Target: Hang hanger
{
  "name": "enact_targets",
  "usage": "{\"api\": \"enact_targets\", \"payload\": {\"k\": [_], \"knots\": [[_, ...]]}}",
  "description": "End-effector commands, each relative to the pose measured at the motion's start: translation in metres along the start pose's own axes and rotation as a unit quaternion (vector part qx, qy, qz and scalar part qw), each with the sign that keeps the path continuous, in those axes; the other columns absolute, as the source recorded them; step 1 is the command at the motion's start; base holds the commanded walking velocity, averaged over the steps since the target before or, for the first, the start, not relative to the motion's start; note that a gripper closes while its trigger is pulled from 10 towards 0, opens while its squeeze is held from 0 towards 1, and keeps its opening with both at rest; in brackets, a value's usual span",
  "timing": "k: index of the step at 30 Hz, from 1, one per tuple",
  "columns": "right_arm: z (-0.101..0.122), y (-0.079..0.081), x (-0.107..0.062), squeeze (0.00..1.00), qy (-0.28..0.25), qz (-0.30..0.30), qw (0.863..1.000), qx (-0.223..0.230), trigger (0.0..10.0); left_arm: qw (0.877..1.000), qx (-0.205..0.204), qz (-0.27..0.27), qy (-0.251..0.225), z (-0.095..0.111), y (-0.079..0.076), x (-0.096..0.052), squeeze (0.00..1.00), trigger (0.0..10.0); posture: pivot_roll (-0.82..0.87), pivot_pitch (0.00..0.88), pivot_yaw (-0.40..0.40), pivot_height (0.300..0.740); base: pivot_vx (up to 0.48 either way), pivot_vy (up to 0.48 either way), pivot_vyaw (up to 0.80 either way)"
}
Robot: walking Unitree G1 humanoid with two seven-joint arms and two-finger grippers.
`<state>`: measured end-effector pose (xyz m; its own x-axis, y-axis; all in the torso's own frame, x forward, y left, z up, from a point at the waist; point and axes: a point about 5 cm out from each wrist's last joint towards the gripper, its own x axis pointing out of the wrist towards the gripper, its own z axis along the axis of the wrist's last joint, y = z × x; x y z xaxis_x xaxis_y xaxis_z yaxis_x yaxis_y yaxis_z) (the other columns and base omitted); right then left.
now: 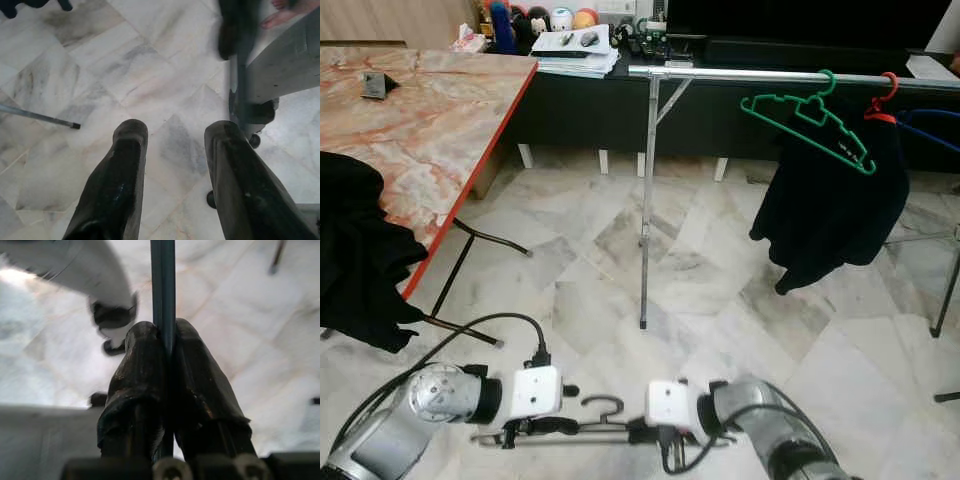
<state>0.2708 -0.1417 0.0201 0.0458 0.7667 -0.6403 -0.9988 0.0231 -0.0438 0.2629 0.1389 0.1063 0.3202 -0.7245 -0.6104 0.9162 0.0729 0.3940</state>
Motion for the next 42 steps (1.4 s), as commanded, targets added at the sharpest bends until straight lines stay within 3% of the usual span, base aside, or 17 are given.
{"api": "enact_targets", "payload": {"k": [1,8,9,10,15,22,24,25,26,30,32,34,35,38,39,41,42], "knots": [[-0.012,0.009,-0.001,0.00,0.021,0.016,1.000,0.017,0.0,1.000,0.003,0.000,0.004,-0.003,-0.002,0.000,1.00,10.0,0.09,0.170,-0.062,0.740,0.000,0.000,0.00],[-0.031,0.020,-0.001,0.00,0.046,-0.012,0.997,0.060,0.0,1.000,-0.003,0.024,0.006,-0.006,-0.001,-0.001,1.00,10.0,0.09,0.180,-0.062,0.740,0.000,0.000,0.00],[-0.039,0.023,-0.002,0.00,0.053,-0.039,0.994,0.085,0.0,0.999,-0.016,0.032,0.006,-0.008,-0.002,-0.003,0.17,10.0,0.09,0.180,-0.062,0.740,0.000,0.000,0.00],[-0.043,0.024,-0.002,0.00,0.054,-0.056,0.992,0.103,0.0,0.999,-0.025,0.036,0.004,-0.010,-0.003,-0.003,0.00,10.0,0.09,0.183,-0.062,0.740,0.000,0.000,0.00],[-0.056,0.029,-0.001,0.00,0.060,-0.124,0.977,0.163,0.0,0.998,-0.048,0.040,0.011,-0.018,-0.011,-0.006,0.00,10.0,0.09,0.187,-0.059,0.740,0.000,0.000,0.00],[-0.074,0.032,-0.003,0.00,0.093,-0.247,0.934,0.241,0.0,0.991,-0.076,0.082,0.078,-0.048,-0.024,-0.009,0.00,10.0,0.09,0.191,-0.056,0.740,0.000,0.000,0.00],[-0.076,0.027,-0.004,0.00,0.069,-0.331,0.892,0.299,0.0,0.973,-0.143,0.149,0.102,-0.075,-0.035,-0.007,0.00,10.0,0.09,0.196,-0.055,0.740,0.000,0.000,0.00],[-0.076,0.027,-0.004,0.00,0.069,-0.331,0.892,0.299,0.0,0.973,-0.143,0.149,0.102,-0.075,-0.035,-0.007,0.00,10.0,0.09,0.196,-0.055,0.740,0.000,0.000,0.00],[-0.077,0.025,-0.005,0.00,0.064,-0.354,0.877,0.318,0.0,0.967,-0.163,0.165,0.108,-0.083,-0.040,-0.006,0.00,10.0,0.09,0.196,-0.055,0.740,0.000,0.000,0.00],[-0.076,0.012,-0.014,0.00,0.020,-0.473,0.788,0.394,0.0,0.923,-0.263,0.232,0.157,-0.120,-0.065,0.000,0.00,10.0,0.09,0.198,-0.052,0.740,0.000,0.000,0.00],[-0.074,0.008,-0.016,0.00,0.007,-0.500,0.765,0.406,0.0,0.905,-0.291,0.255,0.175,-0.130,-0.073,0.001,0.00,10.0,0.09,0.198,-0.051,0.740,0.000,0.000,0.00],[-0.069,-0.003,-0.025,0.00,-0.041,-0.550,0.715,0.430,0.0,0.854,-0.376,0.298,0.203,-0.149,-0.094,0.000,0.00,10.0,0.08,0.197,-0.051,0.740,0.000,0.000,0.00],[-0.069,-0.003,-0.025,0.00,-0.041,-0.550,0.715,0.430,0.0,0.854,-0.376,0.298,0.203,-0.149,-0.094,0.000,0.00,10.0,0.08,0.197,-0.051,0.740,0.000,0.000,0.00],[-0.059,-0.017,-0.035,0.00,-0.093,-0.597,0.669,0.433,0.0,0.771,-0.479,0.337,0.252,-0.168,-0.131,-0.002,0.00,10.0,0.07,0.196,-0.053,0.740,0.000,0.000,0.00],[-0.059,-0.017,-0.035,0.00,-0.093,-0.597,0.669,0.433,0.0,0.771,-0.479,0.337,0.252,-0.168,-0.131,-0.002,0.00,10.0,0.07,0.196,-0.053,0.740,0.000,0.000,0.00],[-0.053,-0.024,-0.043,0.00,-0.125,-0.630,0.636,0.427,0.0,0.722,-0.532,0.343,0.281,-0.175,-0.161,-0.002,0.00,10.0,0.05,0.190,-0.064,0.740,0.000,0.000,0.00],[-0.051,-0.026,-0.047,0.00,-0.140,-0.645,0.614,0.432,0.0,0.709,-0.546,0.339,0.291,-0.176,-0.174,-0.002,0.00,10.0,0.04,0.188,-0.065,0.740,0.000,0.000,0.00]]}}
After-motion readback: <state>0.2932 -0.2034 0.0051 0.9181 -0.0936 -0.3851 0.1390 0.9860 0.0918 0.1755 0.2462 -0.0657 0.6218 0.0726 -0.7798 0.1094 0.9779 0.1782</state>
